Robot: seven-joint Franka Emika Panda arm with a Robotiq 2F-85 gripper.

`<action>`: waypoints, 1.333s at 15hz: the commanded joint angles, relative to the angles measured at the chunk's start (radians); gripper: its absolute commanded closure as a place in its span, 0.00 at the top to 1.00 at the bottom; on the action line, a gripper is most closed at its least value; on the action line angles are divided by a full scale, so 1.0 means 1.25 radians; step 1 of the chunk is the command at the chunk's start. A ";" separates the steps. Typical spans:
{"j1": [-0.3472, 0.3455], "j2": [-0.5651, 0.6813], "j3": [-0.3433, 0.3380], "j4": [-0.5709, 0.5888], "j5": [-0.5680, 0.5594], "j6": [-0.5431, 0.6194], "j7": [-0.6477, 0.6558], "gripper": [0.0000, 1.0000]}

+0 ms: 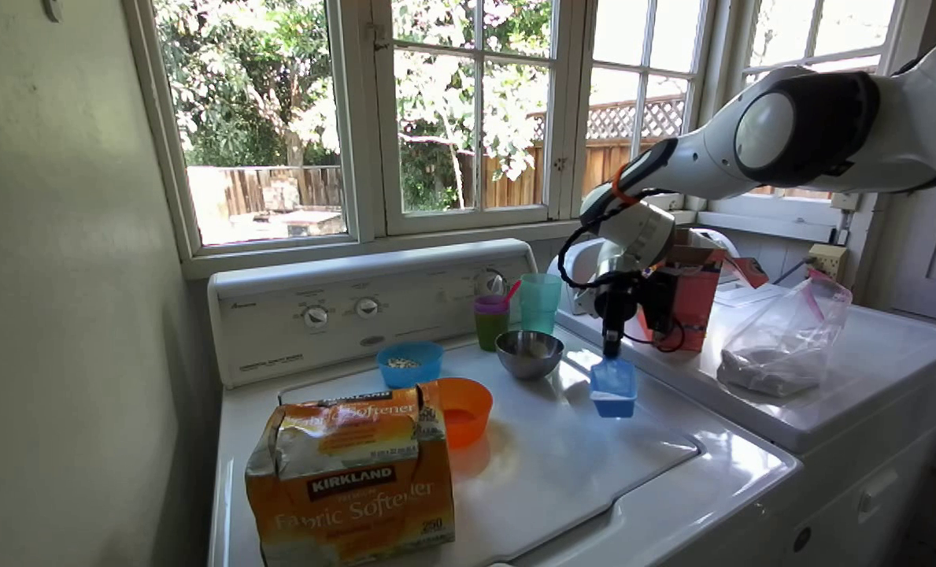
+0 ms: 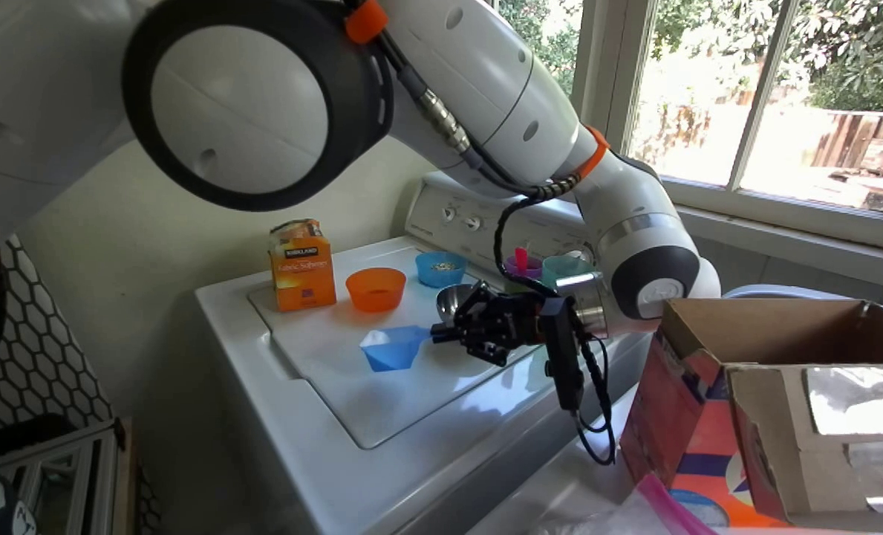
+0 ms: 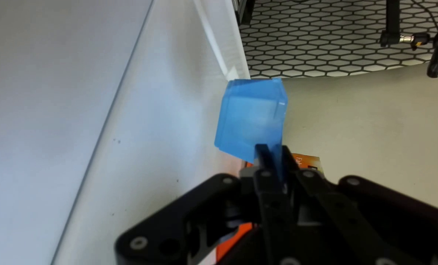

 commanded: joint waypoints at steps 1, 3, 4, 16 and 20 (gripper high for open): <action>-0.008 0.003 -0.001 -0.006 0.030 0.047 -0.003 0.02; -0.009 0.004 0.001 -0.006 0.034 0.058 -0.004 0.02; -0.009 0.006 0.002 -0.004 0.035 0.059 -0.004 0.02; -0.002 0.001 0.003 -0.009 0.035 0.083 0.003 0.02; 0.000 0.000 0.004 -0.009 0.034 0.091 0.003 0.02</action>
